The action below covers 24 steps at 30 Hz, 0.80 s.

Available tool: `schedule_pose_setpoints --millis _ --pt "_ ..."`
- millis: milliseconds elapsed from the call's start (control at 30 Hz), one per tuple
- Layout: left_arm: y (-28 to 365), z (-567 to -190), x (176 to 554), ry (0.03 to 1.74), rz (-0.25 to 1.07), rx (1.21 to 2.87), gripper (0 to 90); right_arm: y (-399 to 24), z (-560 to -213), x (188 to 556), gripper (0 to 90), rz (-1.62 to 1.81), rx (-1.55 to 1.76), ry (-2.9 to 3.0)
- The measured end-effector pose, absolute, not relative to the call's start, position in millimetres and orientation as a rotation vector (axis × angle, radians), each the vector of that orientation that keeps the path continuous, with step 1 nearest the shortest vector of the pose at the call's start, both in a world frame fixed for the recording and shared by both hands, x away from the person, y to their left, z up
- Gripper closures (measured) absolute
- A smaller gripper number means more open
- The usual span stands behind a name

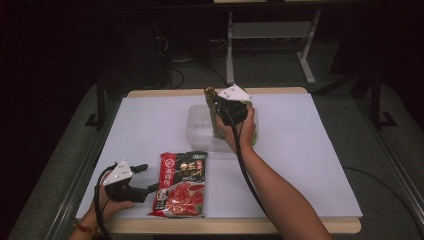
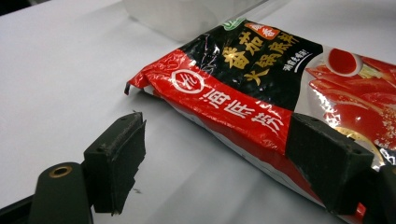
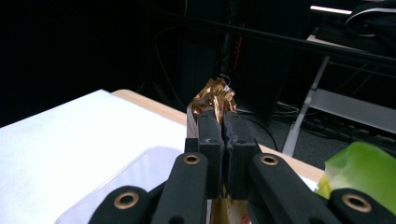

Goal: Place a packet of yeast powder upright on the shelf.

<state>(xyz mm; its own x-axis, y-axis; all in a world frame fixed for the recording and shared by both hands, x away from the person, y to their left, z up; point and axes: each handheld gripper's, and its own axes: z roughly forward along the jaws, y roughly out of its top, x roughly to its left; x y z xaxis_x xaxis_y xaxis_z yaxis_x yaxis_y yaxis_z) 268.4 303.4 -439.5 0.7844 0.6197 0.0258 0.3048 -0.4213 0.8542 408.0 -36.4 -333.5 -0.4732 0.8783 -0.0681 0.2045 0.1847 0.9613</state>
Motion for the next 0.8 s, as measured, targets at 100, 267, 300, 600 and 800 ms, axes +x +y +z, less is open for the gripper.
schedule_pose_setpoints --millis 100,267,300,600,800 --pt "304.2 -438.9 268.6 0.691 0.421 2.022 19.6 -33.0 -332.5 414.6 86.9 1.31 1.033 1.796" --pt "305.5 -439.1 269.9 0.686 0.414 2.02 19.6 -31.7 -338.8 420.0 86.8 1.342 1.082 1.744" --pt "305.6 -439.5 269.9 0.685 0.413 2.021 19.6 -31.8 -340.8 419.6 86.7 1.346 1.085 1.743" --pt "304.8 -439.6 269.0 0.68 0.416 2.028 19.6 -28.8 -357.9 400.9 86.0 1.394 1.046 1.788" --pt "304.2 -439.5 268.5 0.681 0.417 2.033 19.6 -37.7 -356.3 387.5 84.3 1.416 0.983 1.86"
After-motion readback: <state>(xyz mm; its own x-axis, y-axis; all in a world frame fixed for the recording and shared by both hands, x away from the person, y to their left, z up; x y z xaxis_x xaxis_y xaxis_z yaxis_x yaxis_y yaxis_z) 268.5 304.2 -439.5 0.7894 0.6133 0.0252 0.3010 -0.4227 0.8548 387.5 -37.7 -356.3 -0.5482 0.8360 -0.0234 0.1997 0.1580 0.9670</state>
